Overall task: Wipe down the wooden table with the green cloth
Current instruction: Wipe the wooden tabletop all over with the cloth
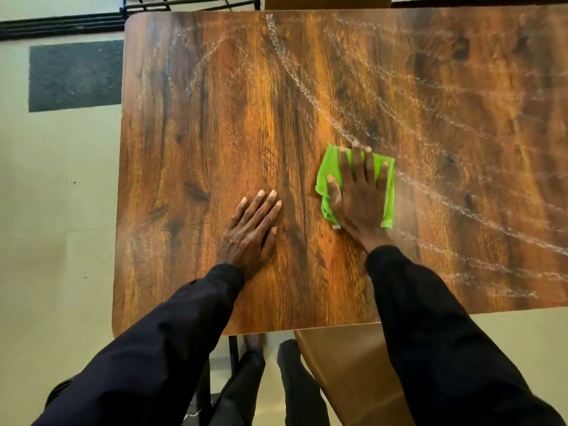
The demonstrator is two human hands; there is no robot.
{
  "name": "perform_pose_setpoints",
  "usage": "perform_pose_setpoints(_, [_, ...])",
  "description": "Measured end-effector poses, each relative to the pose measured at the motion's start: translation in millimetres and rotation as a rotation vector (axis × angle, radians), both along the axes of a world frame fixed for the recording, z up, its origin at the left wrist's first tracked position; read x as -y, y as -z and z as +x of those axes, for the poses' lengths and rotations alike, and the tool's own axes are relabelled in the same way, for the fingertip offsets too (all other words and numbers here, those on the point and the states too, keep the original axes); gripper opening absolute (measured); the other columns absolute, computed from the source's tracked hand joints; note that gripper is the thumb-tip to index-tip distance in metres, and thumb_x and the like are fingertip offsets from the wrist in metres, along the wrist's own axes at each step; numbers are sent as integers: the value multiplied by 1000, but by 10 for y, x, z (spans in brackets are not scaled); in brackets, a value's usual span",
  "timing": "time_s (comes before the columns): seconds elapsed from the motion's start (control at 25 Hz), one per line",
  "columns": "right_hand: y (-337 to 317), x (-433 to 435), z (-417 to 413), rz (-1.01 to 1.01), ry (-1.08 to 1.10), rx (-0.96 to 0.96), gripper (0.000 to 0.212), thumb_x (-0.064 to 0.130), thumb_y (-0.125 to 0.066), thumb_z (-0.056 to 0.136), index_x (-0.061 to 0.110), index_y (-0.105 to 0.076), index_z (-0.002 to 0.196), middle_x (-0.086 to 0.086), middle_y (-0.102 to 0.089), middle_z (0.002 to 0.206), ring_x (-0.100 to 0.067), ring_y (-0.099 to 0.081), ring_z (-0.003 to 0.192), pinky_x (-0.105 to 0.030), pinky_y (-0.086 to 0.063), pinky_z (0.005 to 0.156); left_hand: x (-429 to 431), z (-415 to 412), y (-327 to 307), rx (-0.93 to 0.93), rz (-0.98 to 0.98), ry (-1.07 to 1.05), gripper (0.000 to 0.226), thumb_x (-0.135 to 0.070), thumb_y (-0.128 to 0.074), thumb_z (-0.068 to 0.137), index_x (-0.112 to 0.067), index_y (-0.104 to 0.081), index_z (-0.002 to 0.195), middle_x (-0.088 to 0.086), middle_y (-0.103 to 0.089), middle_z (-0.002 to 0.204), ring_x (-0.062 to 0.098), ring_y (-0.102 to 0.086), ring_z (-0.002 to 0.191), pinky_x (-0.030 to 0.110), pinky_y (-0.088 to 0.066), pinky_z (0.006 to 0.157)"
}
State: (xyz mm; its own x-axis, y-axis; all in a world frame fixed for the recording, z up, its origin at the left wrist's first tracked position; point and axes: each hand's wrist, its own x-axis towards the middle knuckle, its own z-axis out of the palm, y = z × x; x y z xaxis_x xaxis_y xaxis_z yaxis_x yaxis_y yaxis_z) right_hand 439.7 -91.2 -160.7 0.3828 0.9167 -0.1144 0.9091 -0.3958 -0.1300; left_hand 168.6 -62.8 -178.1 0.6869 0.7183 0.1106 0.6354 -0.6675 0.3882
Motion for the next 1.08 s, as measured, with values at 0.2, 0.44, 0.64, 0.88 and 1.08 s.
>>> perform_pose_setpoints(0.2, [36,268,-461,43,-158,-14,71,52,-33,113,22,-16,176,-9,-5,184,-36,-3,171,-65,-6,135,-37,1,-37,38,11,-6,51,-20,-50,108,-6,-46,158,12,-38,168,30,-32,159,55,-27,130])
perform_pose_setpoints(0.44, [83,1688,-666,3,-207,14,71,53,-31,113,22,-19,175,-8,-6,184,-34,-6,171,-68,-13,133,44,-6,-58,61,-36,1,52,-17,-49,110,-6,-41,160,12,-34,170,29,-28,161,53,-22,132])
perform_pose_setpoints(0.64, [-4,1015,-509,5,96,46,72,56,-25,113,21,-15,176,-11,-5,184,-37,-5,170,-67,-5,134,77,-31,-38,114,-83,-17,48,-12,-47,112,-2,-42,159,16,-35,168,31,-28,160,52,-19,134])
perform_pose_setpoints(0.88, [66,1451,-1362,27,-341,9,72,56,-34,111,24,-21,175,-9,-9,184,-36,-6,170,-67,-9,134,166,-364,-87,152,-173,-50,46,-4,-50,110,4,-44,155,23,-36,166,40,-28,159,58,-20,132])
perform_pose_setpoints(1.08, [8,1360,-1097,4,-229,20,70,52,-33,113,23,-21,175,-8,-9,184,-36,-6,170,-65,-6,135,395,-1279,-55,37,-96,-142,51,-14,-47,112,-1,-38,160,18,-29,171,34,-23,162,56,-18,132])
